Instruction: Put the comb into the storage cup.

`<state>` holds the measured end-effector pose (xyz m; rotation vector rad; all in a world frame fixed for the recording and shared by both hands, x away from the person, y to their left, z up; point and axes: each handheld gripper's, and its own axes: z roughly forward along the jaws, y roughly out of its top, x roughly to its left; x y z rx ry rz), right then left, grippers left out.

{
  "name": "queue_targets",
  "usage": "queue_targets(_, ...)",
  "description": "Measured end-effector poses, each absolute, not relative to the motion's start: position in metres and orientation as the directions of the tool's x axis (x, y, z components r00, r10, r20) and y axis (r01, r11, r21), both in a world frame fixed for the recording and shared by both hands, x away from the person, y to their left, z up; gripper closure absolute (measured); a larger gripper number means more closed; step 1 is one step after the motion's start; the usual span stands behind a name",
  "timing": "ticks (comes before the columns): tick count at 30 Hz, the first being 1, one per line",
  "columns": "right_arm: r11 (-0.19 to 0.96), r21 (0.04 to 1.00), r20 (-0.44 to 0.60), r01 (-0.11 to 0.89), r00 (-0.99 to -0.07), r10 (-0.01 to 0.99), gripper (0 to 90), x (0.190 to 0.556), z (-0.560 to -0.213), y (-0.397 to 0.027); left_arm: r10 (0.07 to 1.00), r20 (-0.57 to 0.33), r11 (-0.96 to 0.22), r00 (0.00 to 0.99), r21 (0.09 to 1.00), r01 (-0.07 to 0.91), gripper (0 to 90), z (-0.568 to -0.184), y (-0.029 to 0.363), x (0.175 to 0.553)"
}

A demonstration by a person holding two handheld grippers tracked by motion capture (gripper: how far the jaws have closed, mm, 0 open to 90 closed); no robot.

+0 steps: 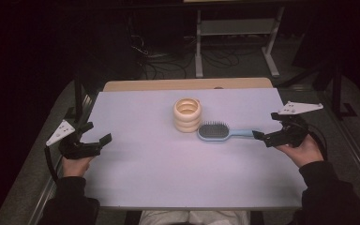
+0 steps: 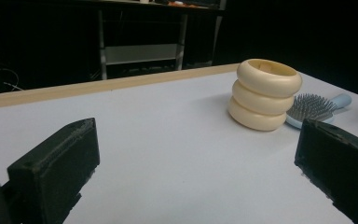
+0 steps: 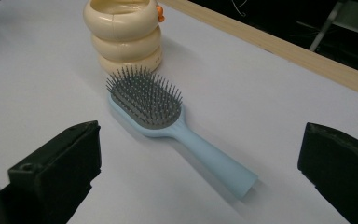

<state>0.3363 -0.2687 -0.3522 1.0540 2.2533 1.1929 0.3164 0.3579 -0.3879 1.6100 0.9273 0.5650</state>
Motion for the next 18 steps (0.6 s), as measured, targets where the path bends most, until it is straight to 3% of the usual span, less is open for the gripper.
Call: queue_targets(18, 0.434, 0.770, -0.001, 0.467, -0.680, 0.733, 0.0, 0.370, -0.336, -0.254, 0.809, -0.117, -0.055, 0.576, 0.961, 0.272, 0.0, -0.388, 0.359, 0.318)
